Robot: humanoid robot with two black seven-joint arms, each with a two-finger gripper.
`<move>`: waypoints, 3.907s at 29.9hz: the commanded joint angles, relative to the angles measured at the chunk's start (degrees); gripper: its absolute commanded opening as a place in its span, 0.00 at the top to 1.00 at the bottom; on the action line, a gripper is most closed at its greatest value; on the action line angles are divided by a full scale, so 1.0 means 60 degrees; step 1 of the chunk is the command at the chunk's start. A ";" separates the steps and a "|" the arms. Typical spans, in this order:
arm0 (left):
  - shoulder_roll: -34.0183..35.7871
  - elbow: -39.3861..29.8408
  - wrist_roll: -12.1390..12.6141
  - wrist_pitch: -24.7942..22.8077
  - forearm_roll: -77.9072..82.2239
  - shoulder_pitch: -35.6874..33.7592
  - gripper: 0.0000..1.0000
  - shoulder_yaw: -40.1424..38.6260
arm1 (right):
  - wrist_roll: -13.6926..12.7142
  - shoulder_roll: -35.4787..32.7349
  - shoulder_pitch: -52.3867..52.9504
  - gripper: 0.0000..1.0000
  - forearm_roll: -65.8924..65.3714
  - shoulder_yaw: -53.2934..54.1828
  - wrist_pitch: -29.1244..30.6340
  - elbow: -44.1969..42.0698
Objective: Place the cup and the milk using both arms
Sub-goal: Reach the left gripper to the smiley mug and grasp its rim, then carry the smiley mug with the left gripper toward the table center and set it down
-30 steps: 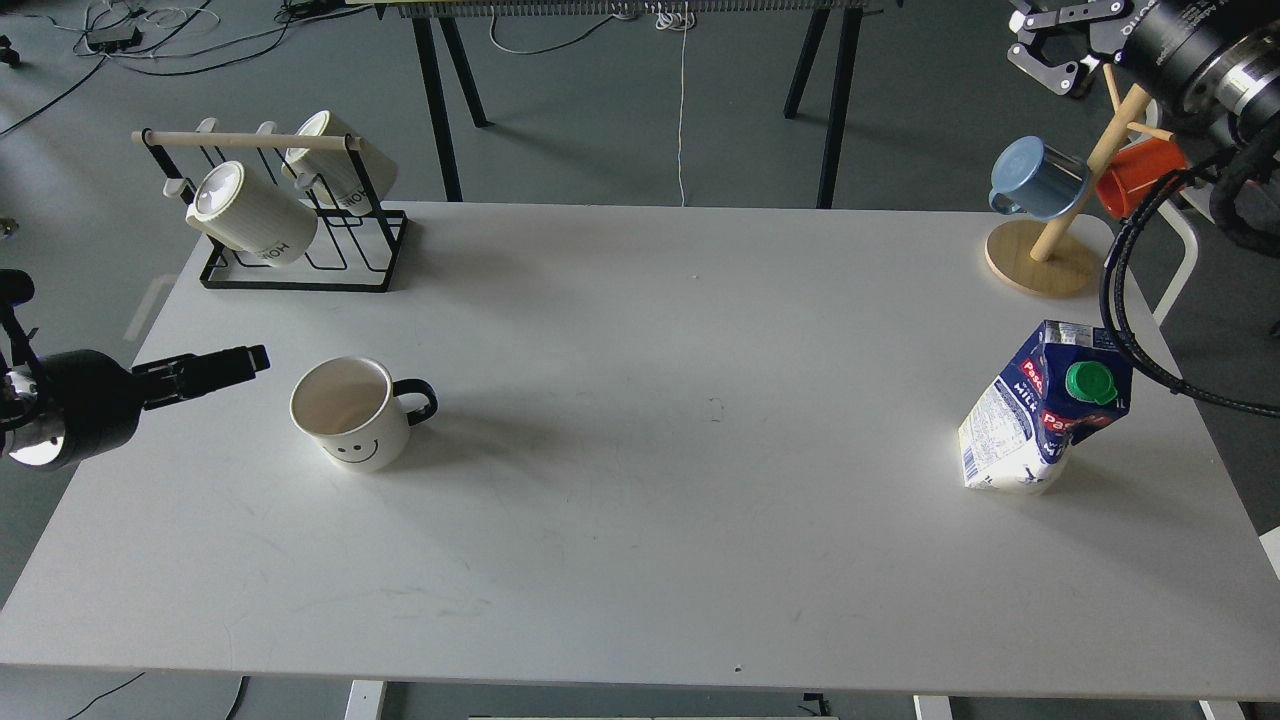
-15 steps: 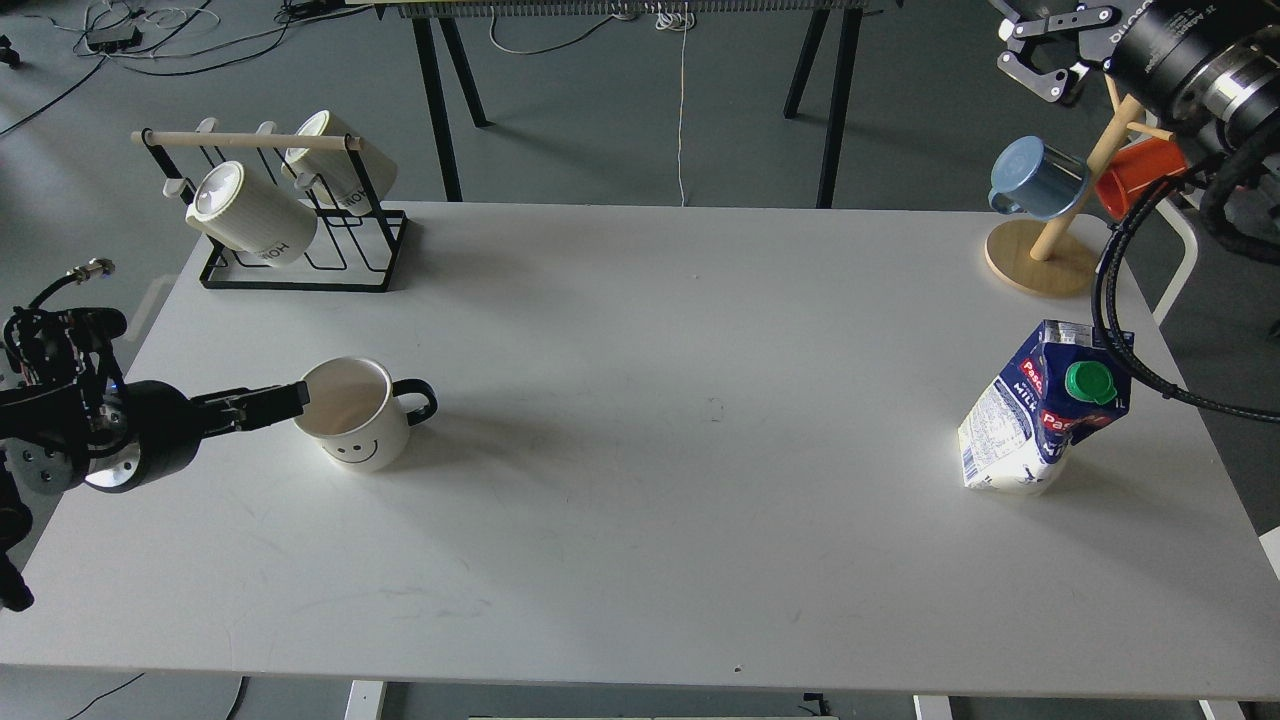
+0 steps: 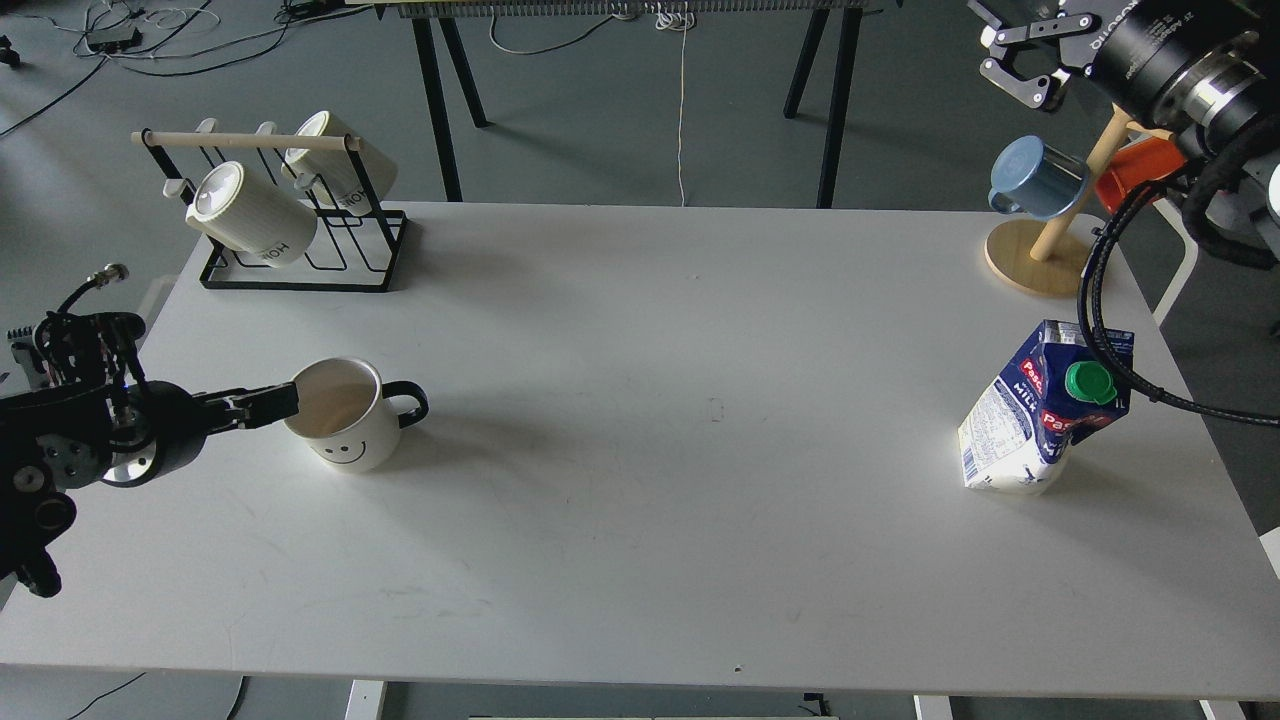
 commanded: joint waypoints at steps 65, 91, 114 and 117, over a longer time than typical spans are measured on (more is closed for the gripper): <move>-0.3919 -0.2288 0.1984 -0.1140 0.2424 -0.2403 1.00 0.0849 | 0.0116 0.0418 0.0208 0.02 -0.0028 0.0099 -0.0043 -0.0318; -0.5342 -0.1262 0.1984 -0.1140 0.3525 -0.2022 0.99 0.1640 | 0.0116 0.0462 0.0325 0.02 -0.0014 0.0085 -0.0087 -0.0245; -0.5811 -0.1335 0.1984 -0.1140 0.3511 -0.2021 0.02 0.1275 | 0.0131 0.0477 0.0296 0.02 -0.0014 0.0114 -0.0087 -0.0289; -0.5767 -0.1394 0.1984 -0.1140 0.3481 -0.2022 0.01 0.0647 | 0.0116 0.0448 0.0296 0.02 0.0001 0.0129 -0.0087 -0.0216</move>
